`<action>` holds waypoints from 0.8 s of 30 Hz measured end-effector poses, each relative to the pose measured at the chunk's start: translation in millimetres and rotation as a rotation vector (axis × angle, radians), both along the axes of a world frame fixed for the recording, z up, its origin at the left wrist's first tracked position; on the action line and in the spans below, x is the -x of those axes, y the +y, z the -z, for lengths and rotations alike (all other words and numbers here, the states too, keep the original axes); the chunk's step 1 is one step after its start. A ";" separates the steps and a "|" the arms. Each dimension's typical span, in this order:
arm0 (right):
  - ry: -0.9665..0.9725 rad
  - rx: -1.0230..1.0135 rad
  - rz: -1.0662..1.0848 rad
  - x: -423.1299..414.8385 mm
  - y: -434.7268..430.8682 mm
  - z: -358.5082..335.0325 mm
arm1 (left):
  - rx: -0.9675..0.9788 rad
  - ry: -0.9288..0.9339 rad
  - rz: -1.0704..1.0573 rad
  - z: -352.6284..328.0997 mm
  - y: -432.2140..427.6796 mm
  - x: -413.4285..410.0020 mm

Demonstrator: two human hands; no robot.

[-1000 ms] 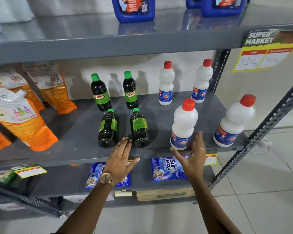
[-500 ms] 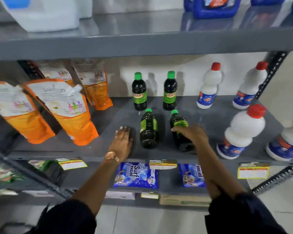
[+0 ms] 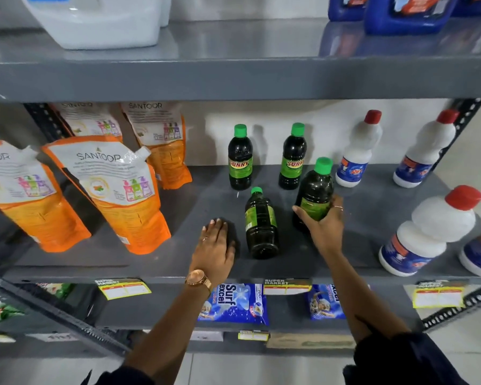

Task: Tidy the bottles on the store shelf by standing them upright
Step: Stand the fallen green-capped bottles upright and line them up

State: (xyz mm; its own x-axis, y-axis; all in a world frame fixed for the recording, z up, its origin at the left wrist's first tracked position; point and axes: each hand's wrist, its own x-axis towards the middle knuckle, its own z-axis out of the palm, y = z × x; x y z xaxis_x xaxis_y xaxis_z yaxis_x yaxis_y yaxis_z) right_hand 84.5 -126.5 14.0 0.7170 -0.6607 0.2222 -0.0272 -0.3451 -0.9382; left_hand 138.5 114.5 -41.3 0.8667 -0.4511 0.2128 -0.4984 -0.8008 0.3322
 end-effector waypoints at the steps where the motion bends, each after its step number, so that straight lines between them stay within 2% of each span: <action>1: 0.004 0.001 -0.001 -0.7 -0.3 3.1 | 0.001 -0.004 0.000 -0.2 -0.1 -0.2; 7: 0.118 0.032 -0.028 2.3 -8.4 21.6 | -0.006 -0.021 -0.015 -0.3 -0.8 0.0; 10: 0.091 0.048 0.058 -3.2 -1.1 15.7 | -0.003 -0.016 -0.023 -0.3 -1.0 0.6; 15: 0.065 -0.008 0.035 -5.1 10.8 24.1 | -0.002 -0.018 -0.018 -1.0 -1.0 0.4; 19: 0.014 -0.010 0.125 -1.4 11.2 22.4 | -0.008 -0.007 -0.016 0.6 0.0 -1.3; 24: 0.095 0.025 0.065 -2.9 10.7 20.6 | 0.007 -0.008 -0.040 -1.4 -1.7 -8.3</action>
State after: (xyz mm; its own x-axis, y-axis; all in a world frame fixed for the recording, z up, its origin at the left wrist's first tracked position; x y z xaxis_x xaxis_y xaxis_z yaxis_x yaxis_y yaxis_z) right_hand 87.4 -115.8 -6.6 0.6917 -0.7013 0.1722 -0.1386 -0.3630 -0.9214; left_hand 146.9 112.8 -39.9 0.8823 -0.4145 0.2230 -0.4686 -0.8178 0.3341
